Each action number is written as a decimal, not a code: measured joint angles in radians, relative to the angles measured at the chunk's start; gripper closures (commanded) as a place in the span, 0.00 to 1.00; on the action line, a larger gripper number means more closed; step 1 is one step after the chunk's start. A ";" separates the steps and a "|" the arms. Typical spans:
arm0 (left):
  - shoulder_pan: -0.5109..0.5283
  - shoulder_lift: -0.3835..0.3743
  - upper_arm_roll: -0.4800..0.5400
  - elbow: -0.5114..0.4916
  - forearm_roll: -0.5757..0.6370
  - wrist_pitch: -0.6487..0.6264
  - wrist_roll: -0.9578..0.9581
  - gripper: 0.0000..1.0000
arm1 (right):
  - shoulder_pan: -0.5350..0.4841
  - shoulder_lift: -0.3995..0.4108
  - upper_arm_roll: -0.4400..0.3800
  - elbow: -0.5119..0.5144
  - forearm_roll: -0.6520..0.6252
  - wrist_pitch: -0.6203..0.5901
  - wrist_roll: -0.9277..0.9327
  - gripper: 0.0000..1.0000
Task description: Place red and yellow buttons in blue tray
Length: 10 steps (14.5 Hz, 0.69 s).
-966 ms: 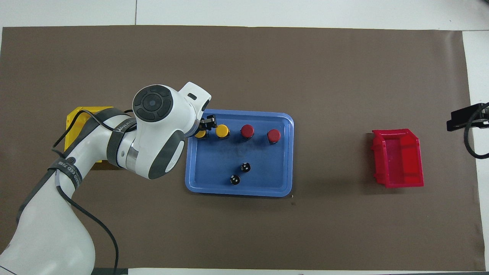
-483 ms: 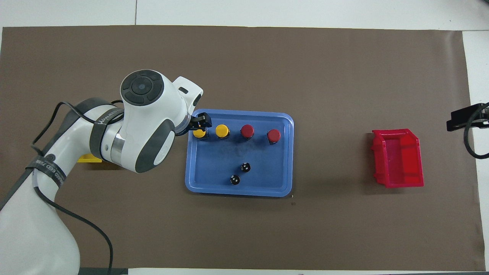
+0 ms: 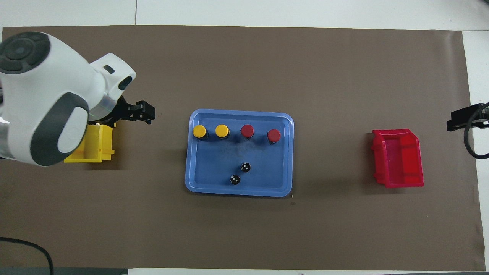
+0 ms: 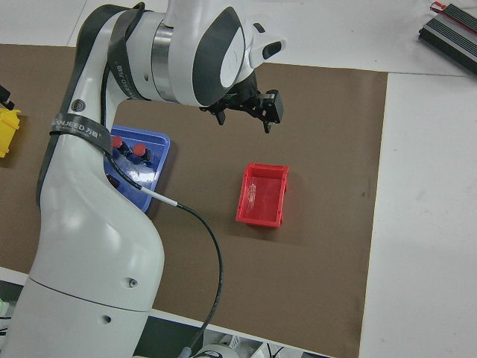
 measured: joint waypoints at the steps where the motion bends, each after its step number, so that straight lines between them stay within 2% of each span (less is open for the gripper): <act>1: 0.031 -0.022 0.001 0.004 0.000 -0.026 0.041 0.00 | 0.000 0.000 0.000 0.000 0.000 0.000 0.000 0.00; 5: 0.142 -0.078 0.002 0.066 0.000 -0.189 0.162 0.00 | 0.000 0.000 0.000 0.000 0.000 0.000 0.000 0.00; 10: 0.232 -0.079 0.003 0.130 0.001 -0.222 0.304 0.00 | 0.000 0.000 0.000 0.000 0.000 0.000 0.000 0.00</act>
